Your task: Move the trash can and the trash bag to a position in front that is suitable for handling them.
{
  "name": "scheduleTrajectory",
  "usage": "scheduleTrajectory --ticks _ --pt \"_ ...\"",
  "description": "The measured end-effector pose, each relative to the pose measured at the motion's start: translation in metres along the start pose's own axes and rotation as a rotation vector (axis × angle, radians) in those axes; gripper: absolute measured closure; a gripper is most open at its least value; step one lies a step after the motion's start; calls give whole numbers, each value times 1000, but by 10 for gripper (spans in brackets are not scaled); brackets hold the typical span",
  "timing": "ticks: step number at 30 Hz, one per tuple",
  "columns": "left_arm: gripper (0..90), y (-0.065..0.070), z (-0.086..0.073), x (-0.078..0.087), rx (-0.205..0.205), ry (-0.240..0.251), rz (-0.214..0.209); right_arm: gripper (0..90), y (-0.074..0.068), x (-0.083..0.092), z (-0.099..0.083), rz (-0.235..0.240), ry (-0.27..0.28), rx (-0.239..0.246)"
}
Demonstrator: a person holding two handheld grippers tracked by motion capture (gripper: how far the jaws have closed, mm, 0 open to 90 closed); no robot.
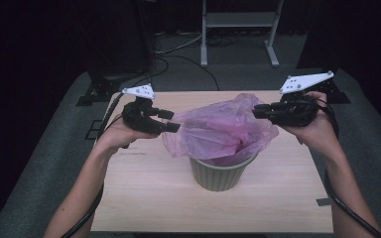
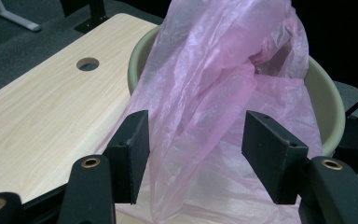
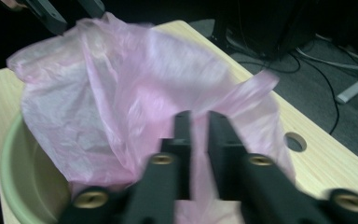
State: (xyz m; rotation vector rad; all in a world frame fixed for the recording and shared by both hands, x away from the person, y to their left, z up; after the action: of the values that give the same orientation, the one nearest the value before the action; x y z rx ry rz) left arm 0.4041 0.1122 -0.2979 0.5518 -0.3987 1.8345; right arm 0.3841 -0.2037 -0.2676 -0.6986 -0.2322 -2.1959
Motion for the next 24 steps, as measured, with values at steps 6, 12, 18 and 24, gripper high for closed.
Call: scheduleTrajectory --ticks 6,12,18,24 --pt "388 -1 -4 2 11 -2 13 900 4 3 -6 -16 5 -4" --pt "389 0 -2 2 13 12 5 789 -6 17 6 18 41 9" --pt "388 0 -1 2 9 9 0 646 -7 28 24 14 106 41" --pt "386 0 0 4 12 12 -2 551 -3 16 38 3 83 91"
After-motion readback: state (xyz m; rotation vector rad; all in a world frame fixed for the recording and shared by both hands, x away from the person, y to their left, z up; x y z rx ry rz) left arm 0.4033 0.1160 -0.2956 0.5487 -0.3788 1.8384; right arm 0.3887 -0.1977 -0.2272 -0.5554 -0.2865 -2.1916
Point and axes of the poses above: each handheld gripper's, and its own axes: x roughly backward along the jaws, z roughly out of its top, y roughly to its right, the point moved 6 cm from there along -x, roughly forward along the jaws, and after that the axes turned 8 degrees about -x, right-handed, at the moved point
